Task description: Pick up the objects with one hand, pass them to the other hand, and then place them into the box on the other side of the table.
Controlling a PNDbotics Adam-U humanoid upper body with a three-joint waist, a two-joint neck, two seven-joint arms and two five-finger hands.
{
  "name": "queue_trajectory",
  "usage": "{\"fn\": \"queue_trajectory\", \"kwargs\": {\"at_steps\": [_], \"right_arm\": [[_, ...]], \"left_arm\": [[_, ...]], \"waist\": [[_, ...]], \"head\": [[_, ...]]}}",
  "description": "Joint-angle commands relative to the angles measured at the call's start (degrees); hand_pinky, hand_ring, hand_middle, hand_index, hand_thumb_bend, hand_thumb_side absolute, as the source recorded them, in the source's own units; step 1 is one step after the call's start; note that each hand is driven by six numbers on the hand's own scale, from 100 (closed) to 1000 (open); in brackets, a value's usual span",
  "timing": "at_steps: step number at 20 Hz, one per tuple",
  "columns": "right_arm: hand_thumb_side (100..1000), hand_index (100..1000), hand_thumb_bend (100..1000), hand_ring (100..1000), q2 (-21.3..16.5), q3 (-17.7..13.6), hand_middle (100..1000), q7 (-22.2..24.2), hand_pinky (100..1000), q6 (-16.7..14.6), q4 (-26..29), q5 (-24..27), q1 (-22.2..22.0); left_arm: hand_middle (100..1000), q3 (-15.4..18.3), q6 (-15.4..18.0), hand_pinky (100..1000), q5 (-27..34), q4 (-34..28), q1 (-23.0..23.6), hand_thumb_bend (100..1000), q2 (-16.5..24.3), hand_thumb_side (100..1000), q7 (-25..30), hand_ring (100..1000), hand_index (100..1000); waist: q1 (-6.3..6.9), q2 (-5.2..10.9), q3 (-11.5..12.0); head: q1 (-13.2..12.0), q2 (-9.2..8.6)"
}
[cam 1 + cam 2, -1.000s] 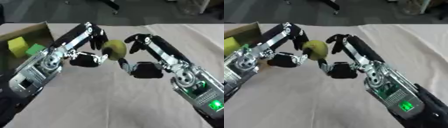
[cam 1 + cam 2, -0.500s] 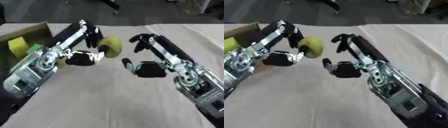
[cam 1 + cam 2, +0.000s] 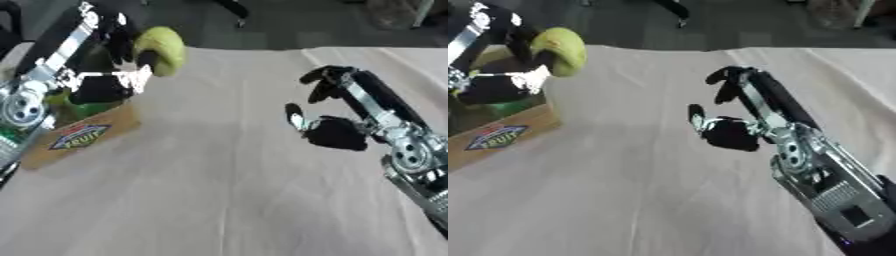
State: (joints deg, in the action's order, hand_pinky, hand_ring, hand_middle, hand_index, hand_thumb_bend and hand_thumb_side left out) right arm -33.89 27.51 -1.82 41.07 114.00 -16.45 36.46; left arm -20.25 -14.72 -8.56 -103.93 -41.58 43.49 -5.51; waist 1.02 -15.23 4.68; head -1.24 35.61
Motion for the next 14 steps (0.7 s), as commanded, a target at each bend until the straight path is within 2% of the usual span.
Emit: {"fn": "queue_trajectory", "kwargs": {"at_steps": [1,3,6,7,8,12,13,14], "right_arm": [[351,762,160,696,-2.4,-2.4,521,-4.3,817,-0.6,0.6,1.4,-0.5],[382,755,100,692,-3.4,-3.8,512,-7.9,818,-0.7,0.6,2.6,-1.6],[402,751,100,690,-4.8,-5.6,507,-12.9,818,-1.1,0.6,4.4,-3.3],[402,751,100,690,-5.1,-5.9,507,-14.1,818,-1.2,0.6,5.0,-3.7],[457,747,100,686,-5.4,-6.6,501,-15.5,818,-1.2,0.6,5.4,-4.3],[508,747,100,686,-6.7,-9.5,501,-20.6,820,-1.0,0.6,5.5,-6.3],[499,746,100,685,-6.7,-10.6,501,-21.8,820,-0.4,0.6,5.1,-6.9],[479,742,100,680,-6.9,-11.9,495,-23.1,818,0.3,0.6,4.9,-7.4]], "left_arm": [[352,4.6,-1.0,446,0.0,-1.2,0.7,100,4.1,100,-2.6,445,384],[353,7.0,-1.8,447,-0.5,-0.8,2.1,100,5.6,100,-4.1,446,384],[354,9.5,-2.9,449,-1.2,0.5,4.1,100,7.7,100,-5.9,447,385],[354,10.0,-3.0,449,-1.4,0.9,4.5,100,8.0,100,-6.2,447,385],[355,10.5,-3.4,451,-1.8,1.6,5.1,100,8.6,100,-6.6,448,385],[357,11.7,-5.0,454,-3.2,5.2,6.5,114,9.6,100,-7.3,451,387],[358,11.8,-5.4,455,-3.7,6.4,6.7,166,9.7,100,-7.3,452,387],[358,11.8,-5.9,455,-4.2,7.5,6.9,132,9.7,100,-7.3,452,388]], "waist": [[0.15,1.5,0.1],[0.19,1.54,0.2],[0.23,1.55,0.2],[0.23,1.55,0.2],[0.2,1.53,0.2],[0.07,1.52,0.1],[0.03,1.53,0.0],[-0.04,1.53,-0.1]], "head": [[-1.6,-0.11],[-2.8,-0.21],[-4.1,-0.46],[-4.3,-0.49],[-4.7,-0.58],[-5.8,-0.9],[-6.1,-0.97],[-6.4,-1.04]]}}
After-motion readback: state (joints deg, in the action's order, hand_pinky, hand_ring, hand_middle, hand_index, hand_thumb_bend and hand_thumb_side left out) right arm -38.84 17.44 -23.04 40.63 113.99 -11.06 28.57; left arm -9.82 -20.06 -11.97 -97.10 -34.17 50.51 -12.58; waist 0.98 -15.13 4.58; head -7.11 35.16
